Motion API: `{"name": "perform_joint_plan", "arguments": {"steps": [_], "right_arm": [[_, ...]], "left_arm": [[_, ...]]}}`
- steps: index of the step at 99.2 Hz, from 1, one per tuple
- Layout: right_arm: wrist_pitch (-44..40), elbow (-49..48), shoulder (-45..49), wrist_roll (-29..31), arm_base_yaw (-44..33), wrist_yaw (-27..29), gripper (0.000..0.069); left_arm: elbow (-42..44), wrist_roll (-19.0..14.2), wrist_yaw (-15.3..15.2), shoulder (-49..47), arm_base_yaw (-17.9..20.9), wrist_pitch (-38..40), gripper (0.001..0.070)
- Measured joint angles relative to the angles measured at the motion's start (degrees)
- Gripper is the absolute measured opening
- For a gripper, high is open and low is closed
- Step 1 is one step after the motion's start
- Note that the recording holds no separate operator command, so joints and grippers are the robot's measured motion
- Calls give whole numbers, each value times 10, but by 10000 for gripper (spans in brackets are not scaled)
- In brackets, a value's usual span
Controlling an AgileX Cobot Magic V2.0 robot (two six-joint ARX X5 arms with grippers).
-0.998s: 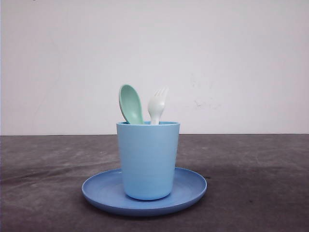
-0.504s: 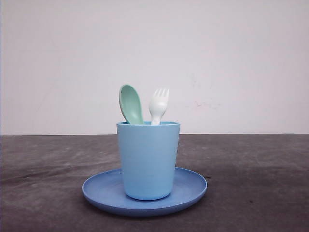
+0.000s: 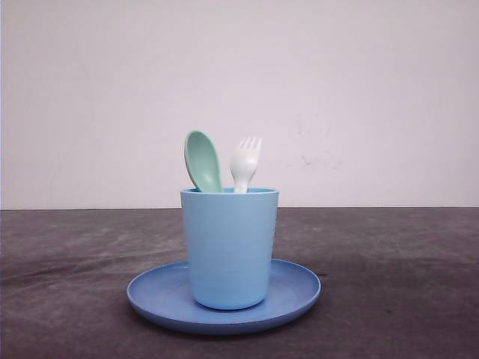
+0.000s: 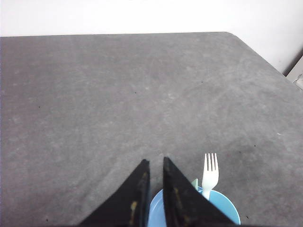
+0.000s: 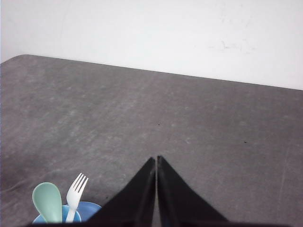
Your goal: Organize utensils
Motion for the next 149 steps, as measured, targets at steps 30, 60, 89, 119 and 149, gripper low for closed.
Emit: {"name": "perform_joint_plan", "arguments": {"steps": [30, 60, 89, 119, 149], "right_arm": [[0, 0, 0, 0, 0, 0, 4], [0, 0, 0, 0, 0, 0, 4], [0, 0, 0, 0, 0, 0, 4], [0, 0, 0, 0, 0, 0, 4], [0, 0, 0, 0, 0, 0, 4]], "left_arm": [[0, 0, 0, 0, 0, 0, 25], [0, 33, 0, -5, 13, 0, 25], [-21, 90, 0, -25, 138, 31, 25], [-223, 97, 0, -137, 291, 146, 25], [-447, 106, 0, -298, 358, 185, 25]]}}
